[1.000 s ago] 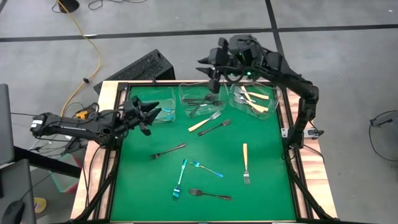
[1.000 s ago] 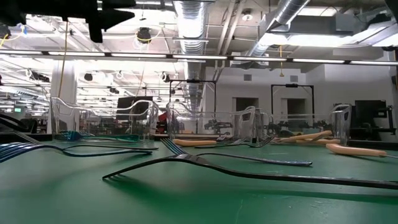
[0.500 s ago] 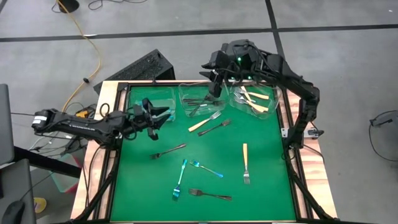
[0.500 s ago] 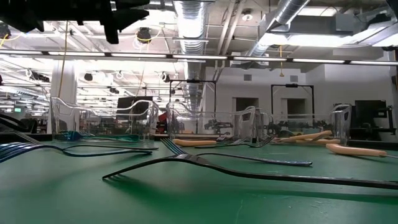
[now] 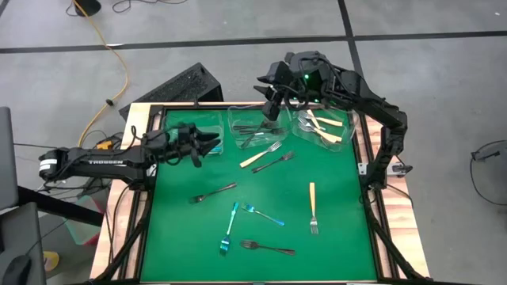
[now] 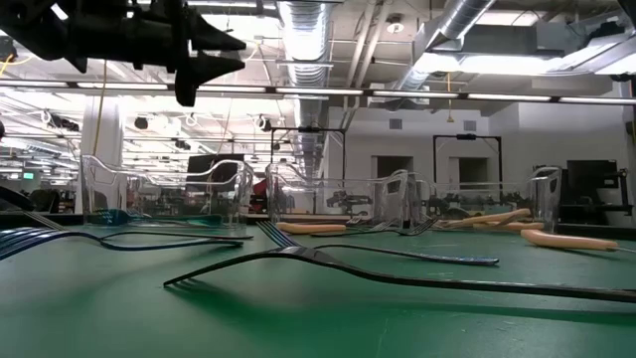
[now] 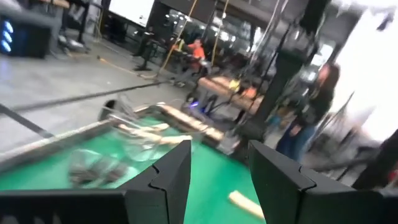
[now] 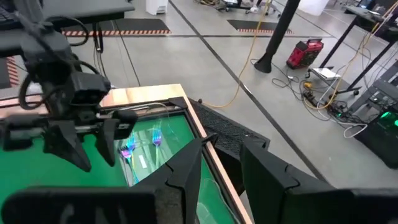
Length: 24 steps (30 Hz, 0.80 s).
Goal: Sort silverware by color (type)
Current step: Put the yellow fork into the right transparent bin
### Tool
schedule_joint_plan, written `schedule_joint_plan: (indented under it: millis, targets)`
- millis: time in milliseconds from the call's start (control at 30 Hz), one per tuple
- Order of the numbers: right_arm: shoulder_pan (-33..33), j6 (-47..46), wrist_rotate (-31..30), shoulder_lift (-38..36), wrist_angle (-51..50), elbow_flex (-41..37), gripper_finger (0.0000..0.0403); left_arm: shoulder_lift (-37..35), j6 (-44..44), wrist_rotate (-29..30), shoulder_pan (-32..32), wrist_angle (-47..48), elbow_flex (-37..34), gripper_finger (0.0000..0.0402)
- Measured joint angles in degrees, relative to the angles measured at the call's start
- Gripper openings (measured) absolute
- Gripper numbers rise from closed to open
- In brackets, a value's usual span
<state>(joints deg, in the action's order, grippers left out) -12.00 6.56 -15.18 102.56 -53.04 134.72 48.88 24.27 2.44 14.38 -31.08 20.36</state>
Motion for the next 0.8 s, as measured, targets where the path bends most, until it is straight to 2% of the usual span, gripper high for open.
schedule_joint_plan:
  millis: [233, 333, 433, 633, 800]
  targets:
    - [0.7, 2.8, -1.3, 0.0, -4.8, 0.0, 0.0133, 0.0, -14.2, 2.0, -4.8, 0.0, 0.0, 0.0145]
    - [-0.6, 2.9, -2.0, 1.0, -7.6, 0.0, 0.0133, 0.0, -19.5, 5.0, -7.6, -0.1, 0.0, 0.0145]
    - [-1.5, 2.9, -1.9, 2.8, -8.3, 0.0, 0.0133, 0.0, -22.5, 10.3, -10.0, -0.1, 0.0, 0.0145]
    - [-2.1, 5.6, -1.3, 5.5, -7.6, 0.0, 0.0133, 0.0, -29.2, 15.9, -13.9, -1.5, 0.0, 0.0145]
    - [-3.2, 9.4, 1.2, 7.4, -5.7, -0.1, 0.0133, 0.0, -29.6, 16.9, -14.9, -3.4, 0.0, 0.0145]
